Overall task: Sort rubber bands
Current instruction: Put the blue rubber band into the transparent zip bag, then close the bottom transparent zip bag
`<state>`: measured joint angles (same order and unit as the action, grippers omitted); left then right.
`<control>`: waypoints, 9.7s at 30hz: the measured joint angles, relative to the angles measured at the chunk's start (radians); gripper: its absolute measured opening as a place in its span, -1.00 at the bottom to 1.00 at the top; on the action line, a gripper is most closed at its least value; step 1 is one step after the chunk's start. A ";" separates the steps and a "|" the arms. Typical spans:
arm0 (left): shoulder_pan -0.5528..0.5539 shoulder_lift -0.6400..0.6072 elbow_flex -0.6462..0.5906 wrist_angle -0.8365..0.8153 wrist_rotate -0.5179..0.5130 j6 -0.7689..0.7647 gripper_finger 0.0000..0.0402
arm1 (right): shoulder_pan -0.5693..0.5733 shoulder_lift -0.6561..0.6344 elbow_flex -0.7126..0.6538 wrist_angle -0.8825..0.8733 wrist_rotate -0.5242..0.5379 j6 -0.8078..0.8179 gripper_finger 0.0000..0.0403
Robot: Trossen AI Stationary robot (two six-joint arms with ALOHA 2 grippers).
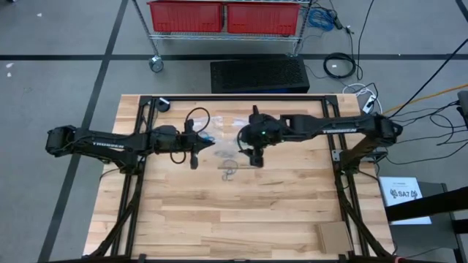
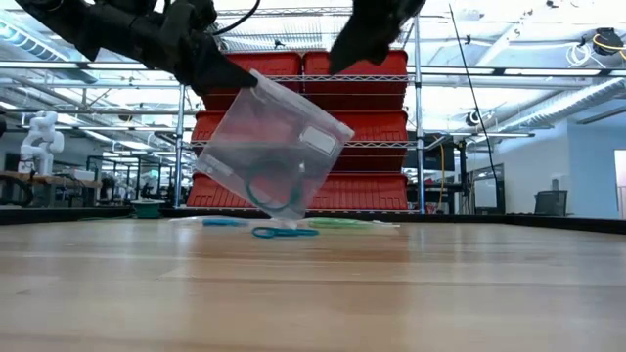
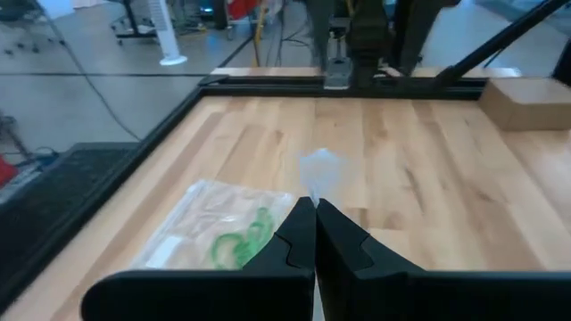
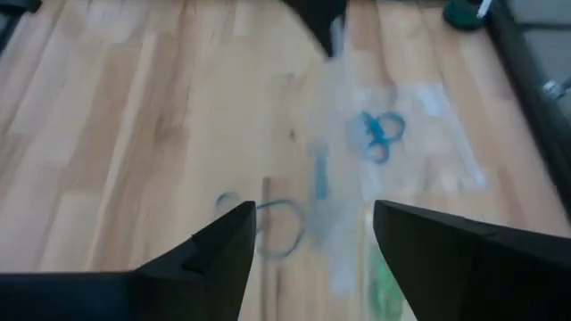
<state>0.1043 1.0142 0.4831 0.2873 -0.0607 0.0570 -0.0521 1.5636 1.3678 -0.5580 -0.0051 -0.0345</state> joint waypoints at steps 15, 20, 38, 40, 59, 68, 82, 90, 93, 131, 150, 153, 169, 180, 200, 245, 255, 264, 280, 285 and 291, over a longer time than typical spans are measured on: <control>0.066 0.000 0.000 -0.020 -0.050 0.029 -1.00 | 0.112 0.298 -0.141 0.297 -0.085 0.090 0.21; 0.066 0.000 0.000 -0.046 -0.050 0.028 -1.00 | 0.113 0.429 -0.134 0.404 -0.014 0.048 0.31; 0.066 0.000 0.000 -0.039 -0.050 0.028 -1.00 | 0.073 0.495 -0.132 0.473 0.032 -0.004 -0.84; 0.066 0.000 0.000 -0.038 -0.050 0.028 -1.00 | 0.073 0.495 -0.132 0.471 0.013 -0.005 -0.95; 0.064 0.000 0.000 -0.041 -0.036 0.026 -1.00 | 0.173 0.225 -0.015 0.249 0.138 -0.039 -1.00; 0.061 0.000 0.000 -0.032 0.063 0.002 -1.00 | 0.173 0.072 0.017 0.203 0.372 -0.122 -1.00; 0.018 0.000 0.000 0.020 0.087 0.005 -1.00 | 0.097 0.132 0.016 0.181 0.320 -0.126 -1.00; 0.018 0.000 0.000 0.025 0.087 0.004 -1.00 | 0.075 0.200 0.016 0.189 0.303 -0.100 -1.00; 0.018 0.000 0.000 0.020 0.090 0.004 -1.00 | 0.055 0.205 0.016 0.190 0.265 -0.085 -1.00; -0.002 0.000 0.000 0.037 0.093 0.002 -1.00 | 0.035 0.101 0.016 0.184 -0.001 0.058 -0.10; -0.002 0.000 0.000 0.035 0.081 0.006 -1.00 | 0.063 0.005 -0.024 -0.130 0.108 0.184 -0.07; -0.006 0.000 0.000 -0.022 0.043 0.009 -1.00 | 0.090 -0.002 -0.092 -0.139 0.106 0.232 0.00; -0.195 0.137 0.219 -0.431 -0.239 -0.078 -1.00 | 0.215 -0.006 -0.326 0.054 0.108 0.414 0.06; -0.252 0.509 0.372 -0.221 0.041 -0.073 -0.84 | 0.322 -0.006 -0.326 0.002 0.077 0.511 0.06; -0.187 0.272 0.407 -0.669 -0.143 -0.092 -0.99 | 0.359 -0.001 -0.435 0.168 0.074 0.633 0.06; -0.196 0.111 0.020 -0.204 -0.083 -0.199 -0.95 | 0.559 0.230 -0.422 0.315 0.502 -0.145 -0.97; -0.199 0.111 0.136 -0.193 0.093 -0.151 -0.95 | 0.468 0.192 -0.164 0.016 0.470 0.020 -1.00; -0.201 0.135 0.238 -0.347 0.077 -0.213 -0.58 | 0.295 0.192 -0.021 0.029 0.450 0.085 -1.00; -0.203 0.332 0.248 -0.222 -0.099 -0.418 0.08 | 0.229 0.192 -0.015 0.209 0.449 0.055 -1.00; -0.214 0.340 0.268 -0.211 -0.197 -0.412 0.08 | 0.238 0.196 -0.015 0.206 0.449 0.066 -1.00; -0.262 0.335 0.290 -0.214 -0.215 -0.349 0.08 | 0.244 0.196 -0.015 0.197 0.450 0.068 -1.00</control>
<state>-0.1574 1.3487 0.7731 0.0729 -0.2759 -0.2918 0.1921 1.7599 1.3525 -0.3614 0.4451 0.0330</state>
